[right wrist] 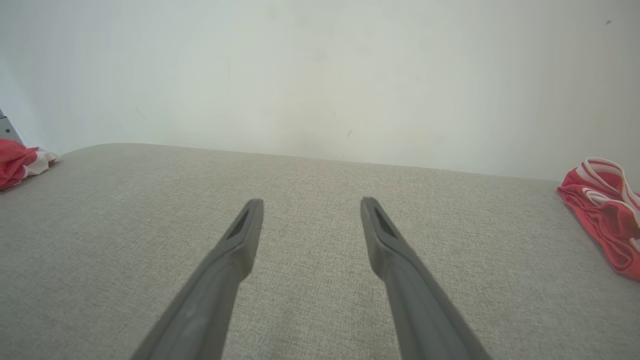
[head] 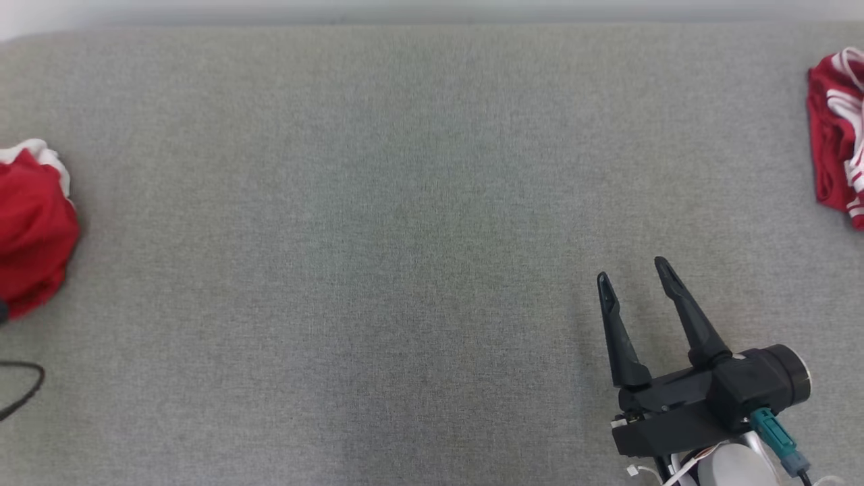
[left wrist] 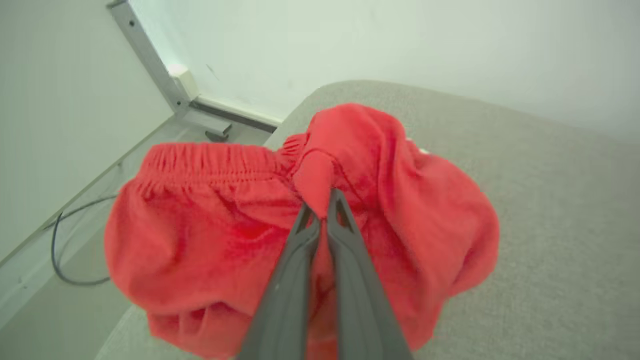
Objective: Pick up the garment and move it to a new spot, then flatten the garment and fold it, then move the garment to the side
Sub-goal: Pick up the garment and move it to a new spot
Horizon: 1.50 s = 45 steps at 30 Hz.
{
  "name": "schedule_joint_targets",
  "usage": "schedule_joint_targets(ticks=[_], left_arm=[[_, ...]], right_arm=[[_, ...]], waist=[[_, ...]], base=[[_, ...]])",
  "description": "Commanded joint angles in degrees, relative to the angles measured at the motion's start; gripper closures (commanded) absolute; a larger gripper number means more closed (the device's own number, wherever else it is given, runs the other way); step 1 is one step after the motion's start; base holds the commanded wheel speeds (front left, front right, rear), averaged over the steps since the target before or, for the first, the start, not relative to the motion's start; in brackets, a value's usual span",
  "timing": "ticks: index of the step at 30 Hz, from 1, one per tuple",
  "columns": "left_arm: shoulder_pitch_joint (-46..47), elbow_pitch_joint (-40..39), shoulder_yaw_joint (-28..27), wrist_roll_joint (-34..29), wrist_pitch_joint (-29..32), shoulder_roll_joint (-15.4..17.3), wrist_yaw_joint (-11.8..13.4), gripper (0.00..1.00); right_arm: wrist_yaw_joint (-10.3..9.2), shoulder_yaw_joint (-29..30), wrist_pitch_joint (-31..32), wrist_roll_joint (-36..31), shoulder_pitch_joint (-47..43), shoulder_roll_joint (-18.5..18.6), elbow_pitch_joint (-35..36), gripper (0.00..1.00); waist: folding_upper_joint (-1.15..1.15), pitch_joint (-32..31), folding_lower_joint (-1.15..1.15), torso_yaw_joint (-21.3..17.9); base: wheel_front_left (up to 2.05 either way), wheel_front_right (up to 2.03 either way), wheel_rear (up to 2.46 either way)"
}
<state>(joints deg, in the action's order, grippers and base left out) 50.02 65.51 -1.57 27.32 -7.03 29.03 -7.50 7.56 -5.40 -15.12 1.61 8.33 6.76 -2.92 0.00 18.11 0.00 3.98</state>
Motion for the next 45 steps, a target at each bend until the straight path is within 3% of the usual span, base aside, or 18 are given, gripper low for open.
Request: schedule_joint_targets(ticks=[1, 11, 24, 29, 37, 45], left_arm=[[1.2, -1.4, 1.1, -0.8, -1.9, 0.9, 0.1, 1.0], [3.8, -12.6, 9.4, -0.1, -6.3, 1.8, 0.1, 1.0], [-0.6, -31.3, 15.8, 3.5, -3.7, -0.2, 0.3, 1.0], [-4.4, -38.8, 17.3, 4.5, -2.2, -2.8, 1.4, 1.0], [-13.4, -47.8, 21.6, 5.1, -2.4, -10.1, 4.6, 1.0], [-22.1, -44.9, 25.8, 6.5, -4.1, -15.9, 5.3, 1.0]], right_arm=[[-0.15, -0.3, 0.0, 0.5, 0.1, -0.6, -0.4, 0.0], [-0.15, -0.5, 0.0, 1.9, -1.3, -2.8, -2.4, 0.0], [-0.15, -0.4, 0.0, 3.3, -2.8, -3.9, -3.0, 0.0], [-0.15, -0.7, 0.0, 4.2, -3.5, -3.9, -3.4, 0.0], [-0.15, -0.3, 0.0, 5.5, -3.8, -4.0, -3.5, 0.0], [-0.15, -0.3, 0.0, 6.4, -3.9, -4.0, -3.5, 0.0]], waist=[[0.0, -1.7, 0.0, -0.1], [0.0, -7.6, 0.0, -2.2], [0.0, -11.3, 0.0, -11.0], [0.0, -12.0, 0.0, -14.8], [0.0, -11.5, 0.0, -18.1], [0.0, -10.9, 0.0, -18.9]], base=[[0.0, 0.0, 0.0], [0.0, 0.0, 0.0], [0.0, 0.0, 0.0], [0.0, 0.0, 0.0], [0.0, 0.0, 0.0], [0.0, 0.0, 0.0]])
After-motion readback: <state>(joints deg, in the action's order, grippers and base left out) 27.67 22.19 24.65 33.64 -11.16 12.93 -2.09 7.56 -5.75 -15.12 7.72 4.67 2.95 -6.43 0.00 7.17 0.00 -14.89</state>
